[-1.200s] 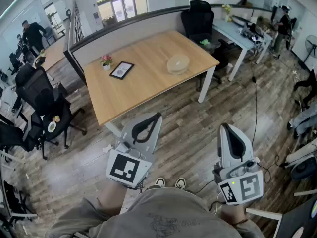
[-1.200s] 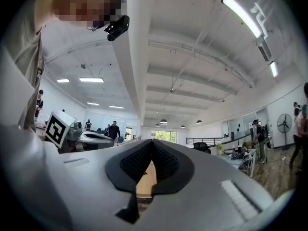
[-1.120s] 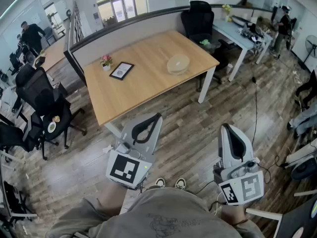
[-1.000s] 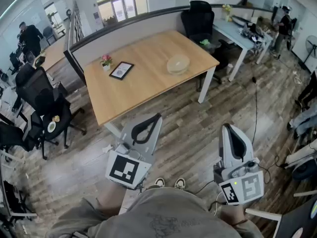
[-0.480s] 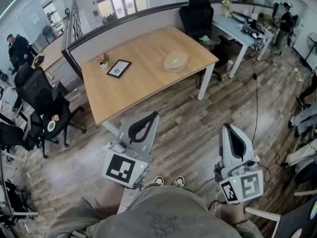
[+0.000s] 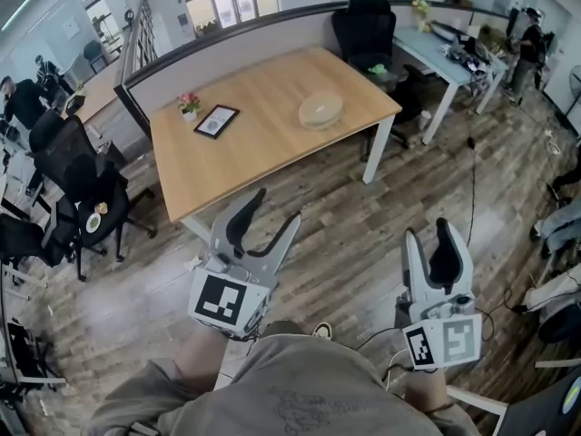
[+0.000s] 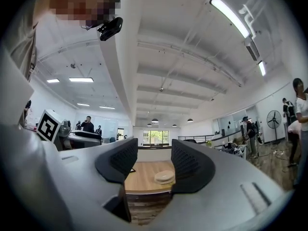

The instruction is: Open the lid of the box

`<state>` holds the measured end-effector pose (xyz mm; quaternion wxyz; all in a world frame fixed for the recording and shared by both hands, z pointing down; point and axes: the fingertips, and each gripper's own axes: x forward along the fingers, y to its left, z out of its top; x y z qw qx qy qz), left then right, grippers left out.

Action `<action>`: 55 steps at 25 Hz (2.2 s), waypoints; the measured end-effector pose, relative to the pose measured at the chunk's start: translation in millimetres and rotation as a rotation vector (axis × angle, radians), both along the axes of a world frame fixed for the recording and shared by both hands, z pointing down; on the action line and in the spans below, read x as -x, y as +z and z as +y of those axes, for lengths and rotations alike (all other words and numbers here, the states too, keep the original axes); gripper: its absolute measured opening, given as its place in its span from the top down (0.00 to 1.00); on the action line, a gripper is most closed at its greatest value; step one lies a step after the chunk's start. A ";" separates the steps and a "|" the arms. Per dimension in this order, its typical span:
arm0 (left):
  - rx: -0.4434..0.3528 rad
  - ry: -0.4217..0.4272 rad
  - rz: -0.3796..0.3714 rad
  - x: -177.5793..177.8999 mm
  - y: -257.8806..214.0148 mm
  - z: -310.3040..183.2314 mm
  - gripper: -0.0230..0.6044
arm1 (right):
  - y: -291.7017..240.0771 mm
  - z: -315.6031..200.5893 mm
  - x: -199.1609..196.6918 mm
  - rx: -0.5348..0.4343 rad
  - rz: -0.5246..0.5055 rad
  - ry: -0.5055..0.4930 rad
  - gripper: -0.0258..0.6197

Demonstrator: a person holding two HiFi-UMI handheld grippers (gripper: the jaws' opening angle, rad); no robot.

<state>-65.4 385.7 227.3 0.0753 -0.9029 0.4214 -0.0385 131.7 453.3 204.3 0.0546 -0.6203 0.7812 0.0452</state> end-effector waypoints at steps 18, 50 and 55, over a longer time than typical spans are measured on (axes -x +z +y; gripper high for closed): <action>-0.027 0.012 -0.003 -13.2 5.3 -39.9 0.58 | 17.1 -53.6 -15.1 0.031 -0.001 -0.047 0.65; 0.046 -0.025 0.005 35.1 5.2 -404.5 0.61 | 4.9 -417.9 20.7 0.081 0.055 -0.042 0.65; 0.057 -0.039 -0.006 24.0 16.8 -435.3 0.61 | 20.4 -451.4 8.2 0.104 0.048 -0.060 0.65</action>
